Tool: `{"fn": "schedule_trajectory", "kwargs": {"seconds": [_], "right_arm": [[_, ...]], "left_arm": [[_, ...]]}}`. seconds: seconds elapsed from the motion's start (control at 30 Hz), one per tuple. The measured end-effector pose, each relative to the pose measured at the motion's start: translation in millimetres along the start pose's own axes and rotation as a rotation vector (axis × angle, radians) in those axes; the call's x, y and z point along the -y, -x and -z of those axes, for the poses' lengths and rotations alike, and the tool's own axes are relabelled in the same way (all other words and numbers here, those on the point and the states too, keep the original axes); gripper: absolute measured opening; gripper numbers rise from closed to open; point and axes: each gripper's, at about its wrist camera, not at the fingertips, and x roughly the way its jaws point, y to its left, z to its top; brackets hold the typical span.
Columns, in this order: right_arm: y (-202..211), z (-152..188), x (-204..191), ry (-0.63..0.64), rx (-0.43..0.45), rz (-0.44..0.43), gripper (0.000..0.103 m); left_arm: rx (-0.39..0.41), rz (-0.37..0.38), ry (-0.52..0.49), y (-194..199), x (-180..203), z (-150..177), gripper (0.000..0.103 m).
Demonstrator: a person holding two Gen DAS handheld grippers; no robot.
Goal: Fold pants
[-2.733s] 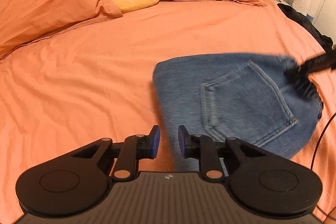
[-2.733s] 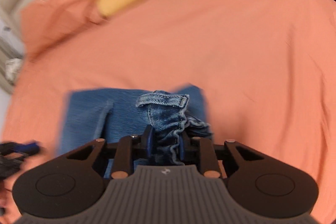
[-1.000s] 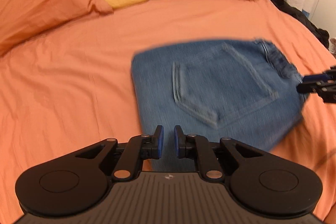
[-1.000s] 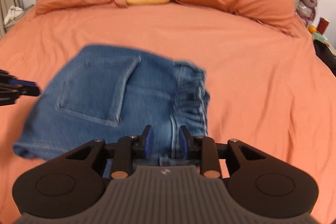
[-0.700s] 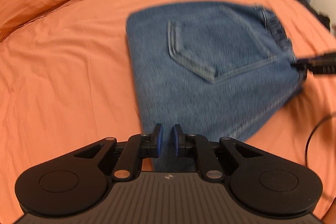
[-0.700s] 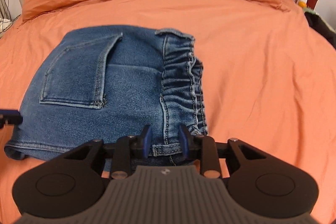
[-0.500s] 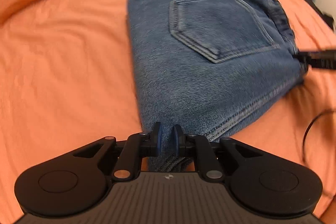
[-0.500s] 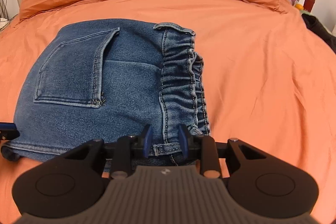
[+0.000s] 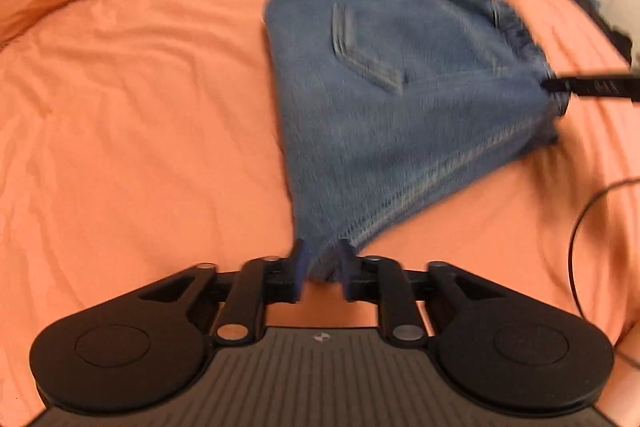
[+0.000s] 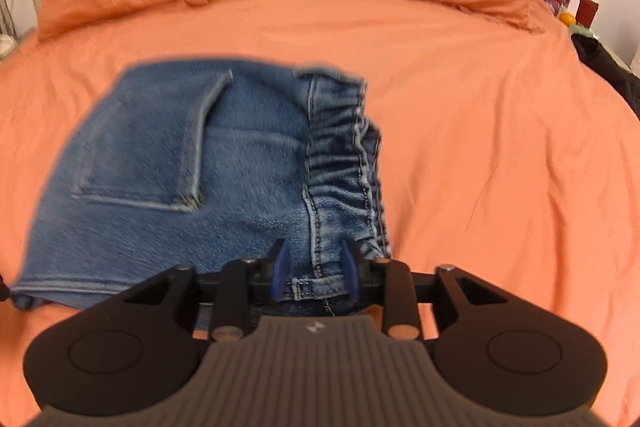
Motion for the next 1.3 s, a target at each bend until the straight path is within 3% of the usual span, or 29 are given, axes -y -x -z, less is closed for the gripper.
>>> {"fn": "schedule_trajectory", "kwargs": {"seconds": [0.03,0.07,0.17,0.2,0.27,0.4,0.53,0.67,0.8,1.0,1.17,1.3], "right_arm": [[9.2,-1.5,5.1,-0.037,0.015,-0.032,0.058],[18.2,-1.8,11.1,-0.083,0.035,-0.045,0.079],[39.6,3.1,29.2,-0.199,0.078,-0.093,0.083],[41.7,7.6,35.4,-0.249,0.072,-0.111,0.088],[38.7,19.0,52.0,-0.379,0.053,-0.161,0.097],[8.4,45.9,81.8,-0.639,-0.023,-0.244,0.098],[-23.0,60.1,97.9,-0.777,-0.064,-0.315,0.098],[-45.9,62.3,100.9,-0.795,-0.079,-0.363,0.097],[-64.7,58.2,105.1,-0.764,-0.061,-0.446,0.084],[-91.4,62.5,120.5,-0.791,-0.077,-0.582,0.083],[-98.4,60.3,119.0,-0.776,-0.069,-0.601,0.084],[-96.6,61.1,114.2,-0.779,-0.050,-0.579,0.079]], "left_arm": [[0.025,0.002,0.022,6.0,-5.0,-3.3,0.039],[0.051,0.006,0.046,10.8,-9.9,-7.1,0.046],[0.110,0.032,0.117,15.9,-23.9,-20.7,0.063],[0.128,0.037,0.139,14.6,-27.9,-26.4,0.073],[0.154,0.039,0.175,9.5,-35.0,-37.4,0.082],[0.166,0.096,0.264,-6.5,-51.5,-54.4,0.086],[0.134,0.145,0.327,-30.5,-61.2,-68.4,0.087],[0.101,0.158,0.334,-54.2,-68.1,-80.4,0.087],[0.074,0.243,0.365,-73.3,-75.7,-86.6,0.087],[0.027,0.279,0.351,-102.1,-79.2,-93.1,0.087],[0.025,0.312,0.329,-112.8,-82.5,-95.2,0.091],[0.026,0.330,0.319,-115.1,-82.4,-96.5,0.092]]}}
